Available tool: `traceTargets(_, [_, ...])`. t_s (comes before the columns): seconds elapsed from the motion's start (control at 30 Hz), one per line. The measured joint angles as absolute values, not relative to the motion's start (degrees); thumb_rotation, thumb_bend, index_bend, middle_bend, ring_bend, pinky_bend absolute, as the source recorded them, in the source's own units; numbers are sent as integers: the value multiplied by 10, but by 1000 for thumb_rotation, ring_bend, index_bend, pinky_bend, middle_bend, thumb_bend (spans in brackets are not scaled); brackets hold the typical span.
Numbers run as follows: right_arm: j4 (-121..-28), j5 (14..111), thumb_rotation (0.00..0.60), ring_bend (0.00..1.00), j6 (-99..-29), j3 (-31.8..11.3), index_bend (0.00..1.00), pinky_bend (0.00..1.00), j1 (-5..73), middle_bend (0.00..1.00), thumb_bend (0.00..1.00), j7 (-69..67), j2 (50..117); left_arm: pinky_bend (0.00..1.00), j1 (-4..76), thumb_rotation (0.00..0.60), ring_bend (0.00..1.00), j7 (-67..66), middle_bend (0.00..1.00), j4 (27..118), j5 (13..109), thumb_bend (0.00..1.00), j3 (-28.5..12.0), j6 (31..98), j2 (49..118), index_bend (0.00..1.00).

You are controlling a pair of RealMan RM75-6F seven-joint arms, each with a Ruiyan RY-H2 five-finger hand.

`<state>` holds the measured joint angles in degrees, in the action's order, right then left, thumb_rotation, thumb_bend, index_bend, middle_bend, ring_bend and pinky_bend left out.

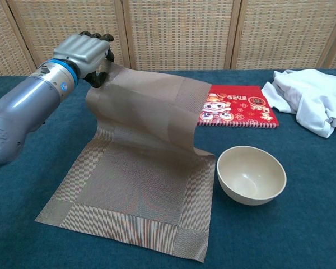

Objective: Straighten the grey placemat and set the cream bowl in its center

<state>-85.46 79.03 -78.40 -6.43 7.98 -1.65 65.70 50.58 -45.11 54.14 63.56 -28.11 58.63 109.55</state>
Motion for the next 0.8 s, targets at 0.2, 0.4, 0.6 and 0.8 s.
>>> traceTargets(0.2, [-851, 783, 600, 0, -784, -69, 157, 0, 81, 0, 266, -15, 658, 0, 538, 600, 0, -455, 0, 471, 629, 559, -277, 591, 1118, 509])
traceTargets(0.4, [-852, 784, 600, 0, -785, -69, 157, 0, 80, 0, 267, -13, 659, 0, 553, 600, 0, -454, 0, 442, 622, 267, -263, 599, 1126, 16])
traceTargets(0.6, [-854, 789, 600, 0, -789, -67, 157, 0, 79, 0, 267, -15, 658, 0, 540, 600, 0, -435, 0, 477, 624, 237, -254, 619, 1105, 0])
traceTargets(0.8, [-855, 799, 600, 0, -792, -64, 158, 0, 78, 0, 266, -16, 658, 0, 510, 600, 0, -418, 0, 547, 630, 238, -241, 642, 1068, 0])
